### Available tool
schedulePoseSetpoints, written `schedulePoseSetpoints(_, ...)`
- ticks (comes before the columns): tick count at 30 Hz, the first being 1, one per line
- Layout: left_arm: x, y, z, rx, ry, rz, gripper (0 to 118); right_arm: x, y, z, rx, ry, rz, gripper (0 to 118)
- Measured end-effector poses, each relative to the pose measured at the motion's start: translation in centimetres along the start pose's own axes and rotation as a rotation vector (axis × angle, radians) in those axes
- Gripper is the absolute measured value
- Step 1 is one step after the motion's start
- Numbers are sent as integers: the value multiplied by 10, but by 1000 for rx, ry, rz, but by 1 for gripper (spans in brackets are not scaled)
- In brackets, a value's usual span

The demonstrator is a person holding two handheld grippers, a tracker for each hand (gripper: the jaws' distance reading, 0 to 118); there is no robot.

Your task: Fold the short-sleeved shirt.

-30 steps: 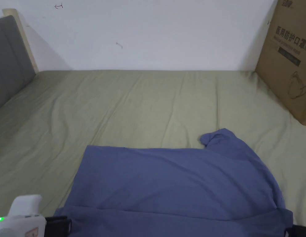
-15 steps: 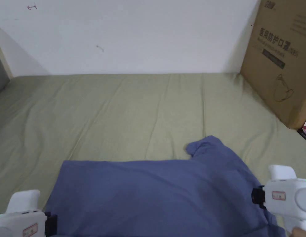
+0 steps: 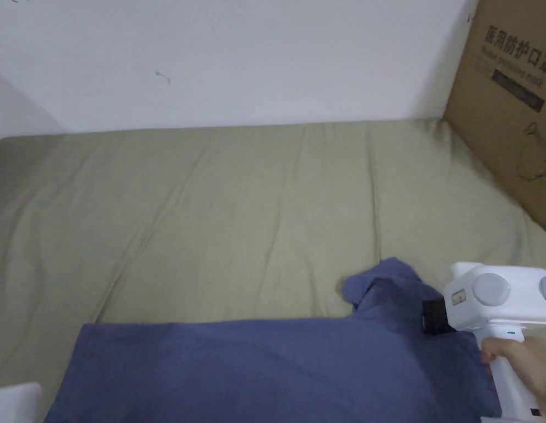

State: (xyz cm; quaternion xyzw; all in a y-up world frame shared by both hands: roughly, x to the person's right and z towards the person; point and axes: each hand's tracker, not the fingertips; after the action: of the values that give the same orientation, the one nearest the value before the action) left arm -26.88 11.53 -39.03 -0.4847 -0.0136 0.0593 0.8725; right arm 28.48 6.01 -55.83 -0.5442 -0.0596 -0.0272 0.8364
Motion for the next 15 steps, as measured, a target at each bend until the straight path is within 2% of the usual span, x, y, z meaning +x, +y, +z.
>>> schedulePoseSetpoints(1, -1, 0, -1, -3, 2, 0, 0, 0, -3, 2, 21, 5, 13, 62)
schedulePoseSetpoints(2, -2, 0, -1, -8, 5, -9, 0, -1, -4, 5, 40, 36, 16, 52)
schedulePoseSetpoints(4, -3, -1, -1, -11, 10, -15, 0, 7, 1, 7, 54, 60, 18, 0)
schedulePoseSetpoints(8, -6, 5, 1, -8, 19, -23, 0, -2, -1, 22, 59, 69, 34, 0)
schedulePoseSetpoints(13, -10, 35, -10, 6, 14, -20, 0, -3, -2, 28, 57, 73, 14, 0)
schedulePoseSetpoints(14, -11, 47, -16, 11, 12, -24, 6, -1, 1, 28, 54, 75, 17, 0)
schedulePoseSetpoints(15, -13, 59, -23, 27, 3, -24, 25, -1, 2, 28, 53, 75, 18, 0)
